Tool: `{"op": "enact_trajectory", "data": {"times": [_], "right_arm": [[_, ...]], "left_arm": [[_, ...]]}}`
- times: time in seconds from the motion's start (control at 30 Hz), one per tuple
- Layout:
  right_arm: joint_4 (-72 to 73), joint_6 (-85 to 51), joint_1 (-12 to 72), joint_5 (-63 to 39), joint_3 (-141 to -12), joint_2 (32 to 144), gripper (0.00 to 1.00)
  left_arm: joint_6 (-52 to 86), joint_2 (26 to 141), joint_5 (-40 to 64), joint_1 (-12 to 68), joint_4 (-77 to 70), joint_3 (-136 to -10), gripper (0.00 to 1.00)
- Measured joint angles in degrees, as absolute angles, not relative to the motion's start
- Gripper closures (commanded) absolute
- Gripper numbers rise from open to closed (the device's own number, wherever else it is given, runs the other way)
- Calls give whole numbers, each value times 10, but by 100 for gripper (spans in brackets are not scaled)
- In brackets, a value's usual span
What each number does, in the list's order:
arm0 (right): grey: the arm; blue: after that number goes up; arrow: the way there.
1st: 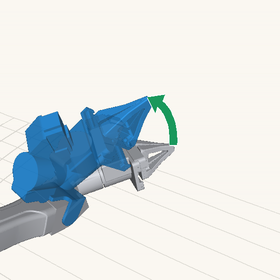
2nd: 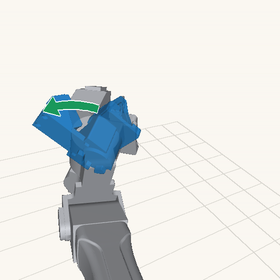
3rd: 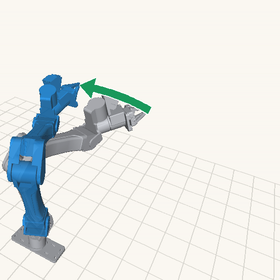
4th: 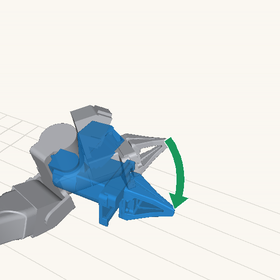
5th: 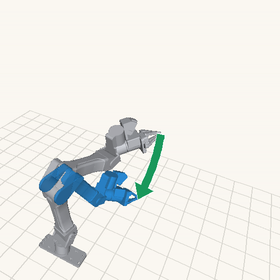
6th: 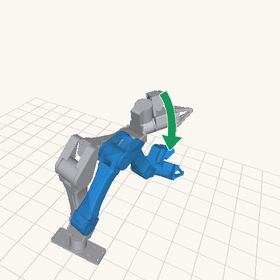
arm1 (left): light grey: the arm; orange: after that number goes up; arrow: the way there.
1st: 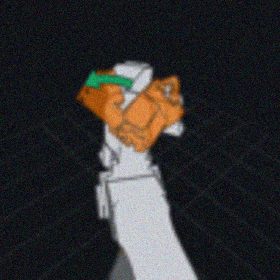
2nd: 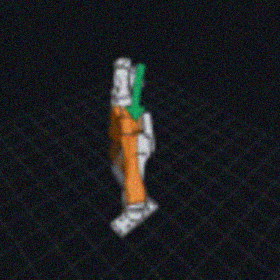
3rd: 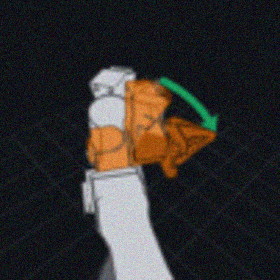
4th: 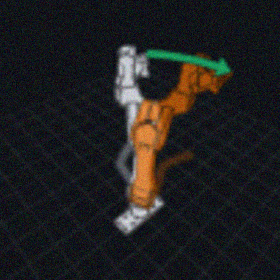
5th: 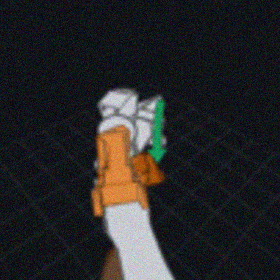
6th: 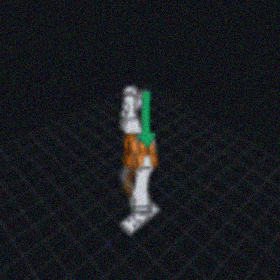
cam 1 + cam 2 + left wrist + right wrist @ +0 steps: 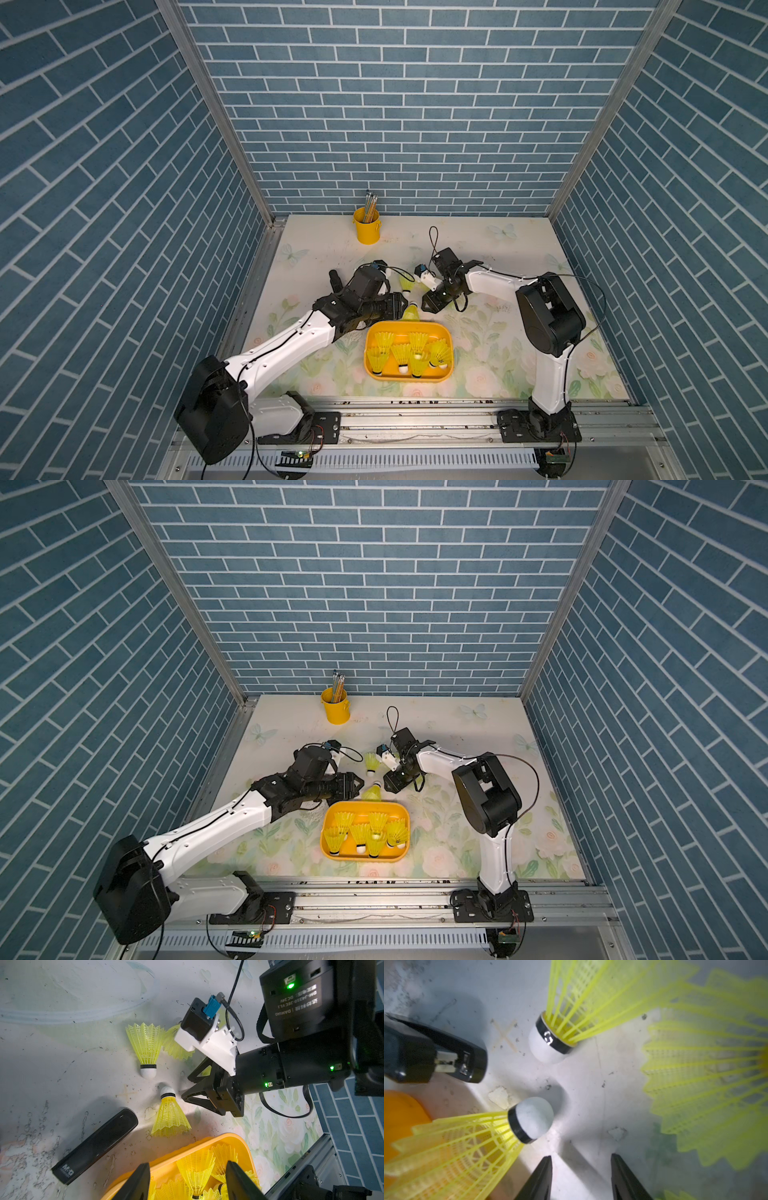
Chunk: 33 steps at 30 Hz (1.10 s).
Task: Put the shuttlecocks into the storage box
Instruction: Move the shuttlecock to the center of the board, then pick up the shuttlecock at the center of the board.
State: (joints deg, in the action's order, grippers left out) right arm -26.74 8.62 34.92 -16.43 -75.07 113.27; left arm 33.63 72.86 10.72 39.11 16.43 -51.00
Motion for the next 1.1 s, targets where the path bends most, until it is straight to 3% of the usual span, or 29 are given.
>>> {"op": "enact_trajectory", "data": {"times": [0.27, 0.7, 0.73, 0.77, 0.87, 1.1], "right_arm": [[-274, 73, 349, -143, -794, 1131, 51], [-236, -141, 409, -104, -817, 1137, 42], [-235, -155, 411, -99, -825, 1144, 40], [-235, -166, 413, -95, -832, 1151, 32], [-230, -194, 413, -81, -849, 1172, 26], [-222, -249, 415, -62, -867, 1210, 36]], "left_arm": [[336, 729, 106, 383, 164, -510, 36], [332, 722, 106, 348, 163, -499, 30], [331, 721, 107, 343, 163, -498, 29], [330, 721, 108, 340, 163, -496, 29], [327, 721, 114, 329, 161, -495, 29], [324, 715, 120, 319, 159, -485, 29]]}}
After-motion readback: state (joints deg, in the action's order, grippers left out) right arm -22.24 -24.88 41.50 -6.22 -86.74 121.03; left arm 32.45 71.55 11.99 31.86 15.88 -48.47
